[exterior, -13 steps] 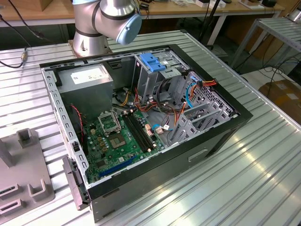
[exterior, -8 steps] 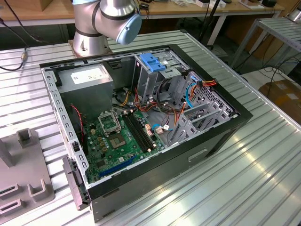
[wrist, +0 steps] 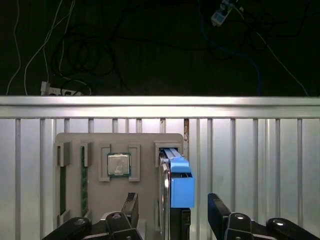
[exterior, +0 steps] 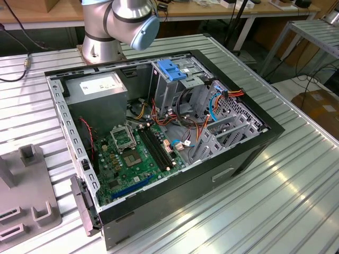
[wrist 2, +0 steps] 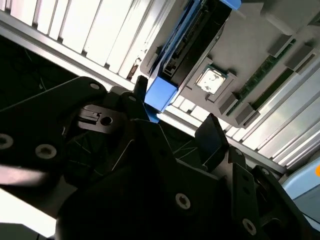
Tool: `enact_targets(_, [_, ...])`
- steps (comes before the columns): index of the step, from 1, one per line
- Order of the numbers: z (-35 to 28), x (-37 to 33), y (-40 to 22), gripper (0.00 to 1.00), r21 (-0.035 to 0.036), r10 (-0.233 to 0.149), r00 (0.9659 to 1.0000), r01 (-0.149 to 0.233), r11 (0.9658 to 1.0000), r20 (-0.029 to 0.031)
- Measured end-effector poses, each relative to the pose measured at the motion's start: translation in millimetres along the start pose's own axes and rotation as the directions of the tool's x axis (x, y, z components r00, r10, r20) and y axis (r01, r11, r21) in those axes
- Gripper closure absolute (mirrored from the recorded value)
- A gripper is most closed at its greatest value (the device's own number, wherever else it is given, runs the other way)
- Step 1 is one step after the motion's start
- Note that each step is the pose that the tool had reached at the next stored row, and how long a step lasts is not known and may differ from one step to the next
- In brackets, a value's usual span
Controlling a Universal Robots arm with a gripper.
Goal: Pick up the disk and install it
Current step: 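Pick up the disk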
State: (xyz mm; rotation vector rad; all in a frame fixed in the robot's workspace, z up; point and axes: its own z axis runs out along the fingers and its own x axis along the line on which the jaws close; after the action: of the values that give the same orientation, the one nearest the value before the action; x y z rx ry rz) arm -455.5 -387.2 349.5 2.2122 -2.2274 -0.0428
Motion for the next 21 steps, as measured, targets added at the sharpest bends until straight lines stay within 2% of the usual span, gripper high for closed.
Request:
enact_targets(8, [11.4,-2.2,0.4,0.34,0.0004,0.016,0.9999,-0.016,0.9999,0.0042])
enact_targets(17, [28.2,-2.0,2.4,0.34,0.0002,0.017,0.9998,-0.017,0.9999,0.0052])
enact_targets(18, [29.4,-2.0,2.5,0.35,0.0002,0.017,0.9998,-0.017,0.9999,0.0055])
enact_targets(20, [32.8,-2.0,2.7,0.49,0.0001,0.017,0.9998,-0.017,0.9998,0.0067])
enact_targets(21, [34.7,-2.0,2.7,0.49,0.0002,0.018,0.9998,-0.018,0.9998,0.0084])
